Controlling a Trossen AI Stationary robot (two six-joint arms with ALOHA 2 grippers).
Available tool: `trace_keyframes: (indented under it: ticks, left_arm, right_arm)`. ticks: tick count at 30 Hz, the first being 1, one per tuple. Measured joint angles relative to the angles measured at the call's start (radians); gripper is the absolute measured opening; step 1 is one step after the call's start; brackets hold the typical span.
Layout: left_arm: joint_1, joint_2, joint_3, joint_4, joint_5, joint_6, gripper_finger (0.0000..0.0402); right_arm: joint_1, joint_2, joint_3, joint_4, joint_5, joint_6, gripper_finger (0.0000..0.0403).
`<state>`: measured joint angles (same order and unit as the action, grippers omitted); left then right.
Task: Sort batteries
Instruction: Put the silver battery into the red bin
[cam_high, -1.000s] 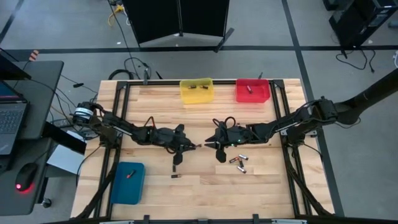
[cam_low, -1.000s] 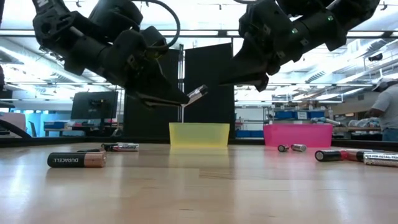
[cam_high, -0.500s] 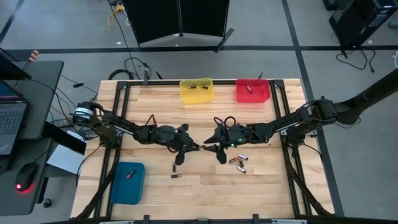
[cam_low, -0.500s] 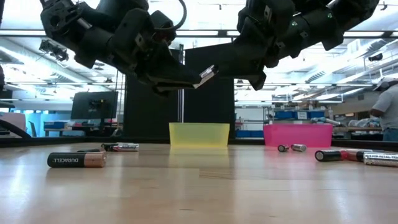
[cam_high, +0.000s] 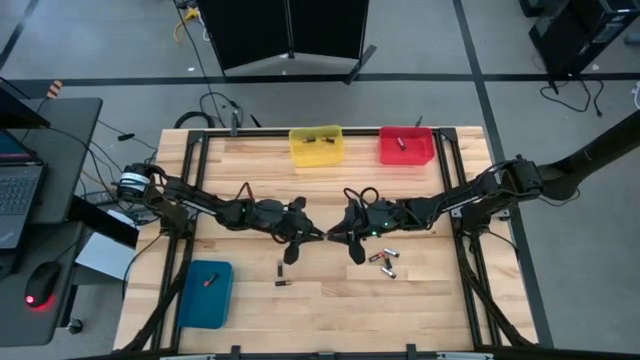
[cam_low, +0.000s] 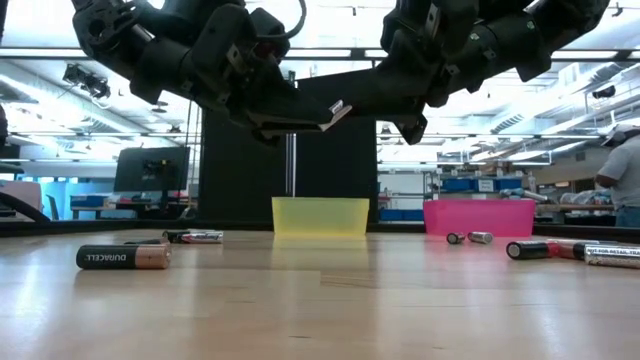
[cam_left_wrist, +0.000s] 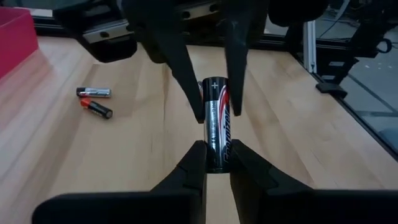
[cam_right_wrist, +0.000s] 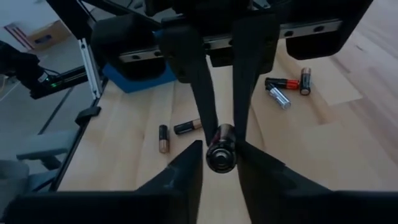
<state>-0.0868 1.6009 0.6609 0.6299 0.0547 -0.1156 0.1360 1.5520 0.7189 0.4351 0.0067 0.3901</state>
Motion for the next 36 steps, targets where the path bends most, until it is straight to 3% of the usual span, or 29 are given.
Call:
trace_keyframes:
  ticks: [3, 7, 18, 24, 30, 33, 36]
  left_arm:
    - [0.000, 0.000, 0.000, -0.002, -0.001, -0.008, 0.0050]
    - [0.000, 0.000, 0.000, -0.002, -0.008, -0.007, 0.0054]
    - [0.000, 0.000, 0.000, 0.007, -0.091, 0.012, 0.0137]
    - [0.000, -0.006, 0.000, -0.011, -0.180, 0.087, 0.0154]
    - [0.000, -0.052, -0.001, -0.059, -0.231, 0.115, 0.0163]
    - [0.000, -0.066, -0.005, -0.069, -0.236, 0.129, 0.0163]
    - [0.000, -0.066, -0.005, -0.080, -0.236, 0.131, 0.0164]
  right_arm:
    - [-0.001, 0.000, 0.000, -0.002, 0.007, -0.011, 0.0062]
    - [0.000, 0.000, 0.000, -0.001, 0.013, -0.024, 0.0062]
    - [-0.029, -0.005, 0.067, -0.075, 0.019, -0.066, 0.0062]
    - [-0.040, -0.096, 0.133, -0.336, 0.112, -0.107, 0.0062]
    - [-0.065, -0.264, 0.178, -0.662, 0.364, -0.112, 0.0062]
    - [-0.146, -0.329, 0.185, -0.815, 0.463, -0.076, 0.0062]
    - [-0.283, -0.357, 0.185, -0.919, 0.468, -0.052, 0.0062]
